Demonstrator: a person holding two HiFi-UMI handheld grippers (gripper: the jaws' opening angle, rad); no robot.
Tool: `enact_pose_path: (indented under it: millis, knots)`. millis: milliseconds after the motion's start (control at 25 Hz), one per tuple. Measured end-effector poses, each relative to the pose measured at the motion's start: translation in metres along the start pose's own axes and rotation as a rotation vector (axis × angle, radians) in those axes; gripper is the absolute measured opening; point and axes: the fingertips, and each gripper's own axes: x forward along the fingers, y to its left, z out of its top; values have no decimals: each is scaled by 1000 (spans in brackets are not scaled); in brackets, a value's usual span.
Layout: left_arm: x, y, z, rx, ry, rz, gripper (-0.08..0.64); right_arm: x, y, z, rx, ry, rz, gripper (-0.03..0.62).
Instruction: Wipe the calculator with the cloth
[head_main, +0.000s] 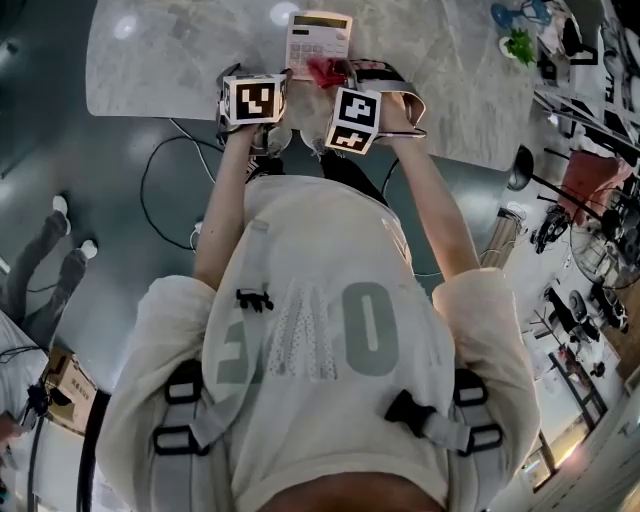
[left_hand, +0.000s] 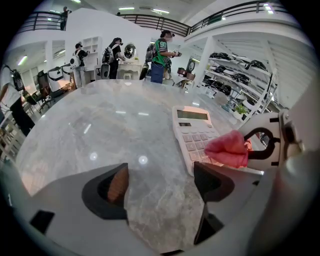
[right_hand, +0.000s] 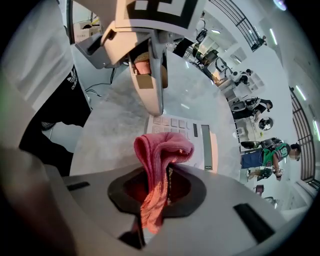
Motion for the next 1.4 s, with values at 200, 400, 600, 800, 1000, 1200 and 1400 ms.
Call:
enact_pose_path:
  millis: [200,400,600,800,1000,1200,1400]
  knots:
    - [-1,-1,-1,0,5,1,399,-6,18,1,7,-5,24,55]
    - [-4,-1,-1,1,7,3,399,-9,27,3,13,-4,33,55]
    - [-1,-3,0,-1,3,-1,399,-7,32,1,12,-2,41,55]
    - [-3,-1,-1,-6,3,-6,398,-10,30,2,-3,-3,68,55]
    - [-19,20,-2,-76,-52,8,337,-28,-11,9,54,-21,14,55]
    - [-18,50,-4,-120,-55,74,34,-38,-83,1,66,-10,-107,55]
    - [-21,54,-4,-146,-36,40,21,-45,-123,19,37,-14,-176,55]
